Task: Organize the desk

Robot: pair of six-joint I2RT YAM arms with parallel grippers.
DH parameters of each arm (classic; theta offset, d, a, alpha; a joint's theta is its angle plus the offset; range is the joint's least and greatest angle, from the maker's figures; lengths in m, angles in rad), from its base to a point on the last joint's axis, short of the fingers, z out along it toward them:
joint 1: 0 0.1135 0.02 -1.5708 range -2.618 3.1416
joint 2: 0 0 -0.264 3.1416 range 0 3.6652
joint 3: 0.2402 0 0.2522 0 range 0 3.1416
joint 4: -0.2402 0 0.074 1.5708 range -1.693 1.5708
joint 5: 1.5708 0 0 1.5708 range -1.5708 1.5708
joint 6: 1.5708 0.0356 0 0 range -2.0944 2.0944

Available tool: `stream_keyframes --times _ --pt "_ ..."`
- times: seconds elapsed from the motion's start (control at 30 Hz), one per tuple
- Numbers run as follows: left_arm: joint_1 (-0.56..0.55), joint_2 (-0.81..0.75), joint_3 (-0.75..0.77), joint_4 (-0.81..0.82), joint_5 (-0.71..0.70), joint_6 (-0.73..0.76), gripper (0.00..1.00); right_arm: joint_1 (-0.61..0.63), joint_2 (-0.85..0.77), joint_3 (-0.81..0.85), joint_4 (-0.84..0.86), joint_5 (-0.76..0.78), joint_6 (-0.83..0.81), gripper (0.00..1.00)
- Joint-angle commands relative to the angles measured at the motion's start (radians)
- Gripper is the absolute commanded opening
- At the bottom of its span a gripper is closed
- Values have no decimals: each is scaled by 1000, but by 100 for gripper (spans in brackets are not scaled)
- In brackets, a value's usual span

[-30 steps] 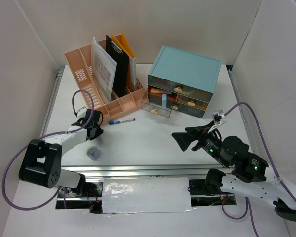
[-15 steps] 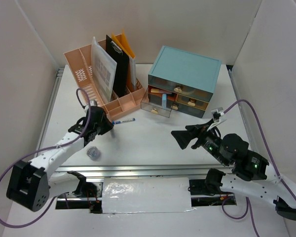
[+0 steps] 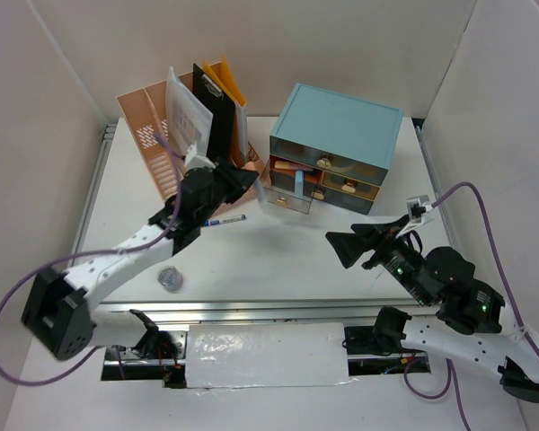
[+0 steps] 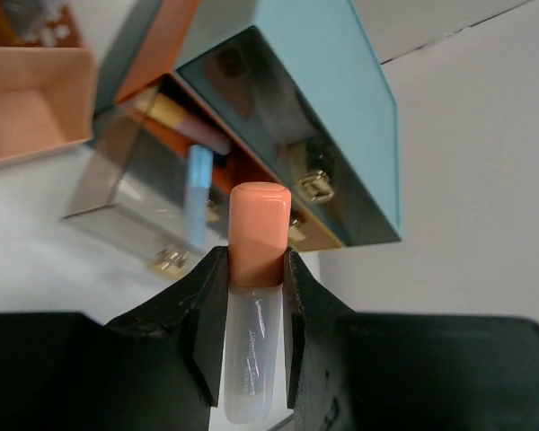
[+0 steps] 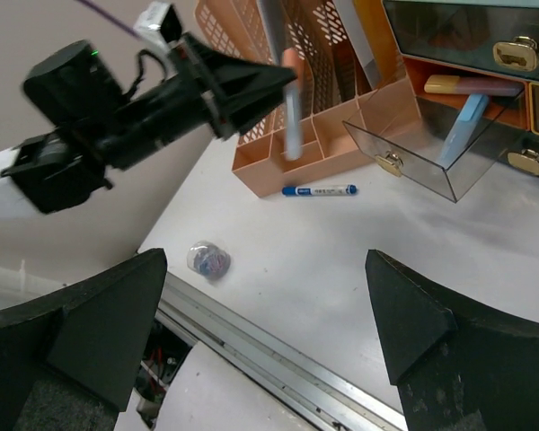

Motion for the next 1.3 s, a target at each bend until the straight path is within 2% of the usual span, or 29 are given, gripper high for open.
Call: stream_keyframes --times 0.0,0.03,0.17,0.23,0.27,0.3,0.37,0.4,0.43,0.53,0.63,0.67,0.73,0.77,0.83,0.87,0.9,0.97,1.0,1.07,1.1,1.13,1.17,1.2,1.23,1.27 --pt "-19 178 127 288 1 -96 0 4 -21 28 -20 24 3 100" --pt "-19 257 154 303 12 -103 0 4 -23 29 -39 29 6 100" --pt "-21 396 254 358 -28 -114 2 4 -42 39 -68 44 11 100" --pt "-21 448 292 354 -46 -122 13 4 -50 43 -74 46 11 100" --pt "-21 466 306 360 -57 -102 21 2 -53 45 -76 46 8 100" --pt "-21 483 347 351 -58 -96 42 4 -55 45 -77 46 8 100" --pt "-19 531 390 294 -57 -78 66 4 -58 45 -80 43 8 100" --pt "-19 543 425 283 -51 -74 91 4 -58 46 -83 41 7 100" --pt "-19 563 439 268 -42 -73 99 4 -59 46 -86 41 8 100" --pt "-21 557 464 303 15 -41 100 7 -64 45 -96 50 11 100" --pt "-30 498 490 235 29 7 99 4 -75 36 -91 58 11 100" --pt "-36 476 524 105 12 27 100 4 -78 31 -88 59 10 100" --pt "-71 422 557 -34 -70 109 99 5 -78 23 -79 58 10 100" --pt "-97 405 594 -183 -100 131 97 4 -76 19 -79 58 10 100" --pt "-128 372 617 -316 -173 236 95 4 -75 14 -76 58 11 100" --pt "-143 362 630 -379 -199 255 93 4 -75 13 -77 56 13 100" --pt "-177 341 622 -487 -224 274 86 4 -76 13 -76 56 13 100" --pt "-203 315 560 -548 -252 320 80 4 -78 6 -74 66 13 100" --pt "-231 284 526 -577 -259 330 68 4 -79 5 -74 70 13 100" --pt "-249 255 432 -591 -261 349 60 4 -81 3 -73 81 11 100" --pt "-258 229 400 -585 -249 355 41 4 -79 3 -70 92 11 100" --pt "-258 218 369 -573 -232 372 34 4 -79 5 -71 98 11 100" --pt "-260 210 311 -562 -208 377 16 5 -78 5 -71 101 11 100" --pt "-260 203 285 -547 -200 383 5 4 -78 6 -71 107 13 100" --pt "-260 207 265 -507 -194 407 0 4 -75 6 -68 106 14 100" --pt "-258 219 251 -504 -184 413 0 4 -72 5 -67 106 14 100"
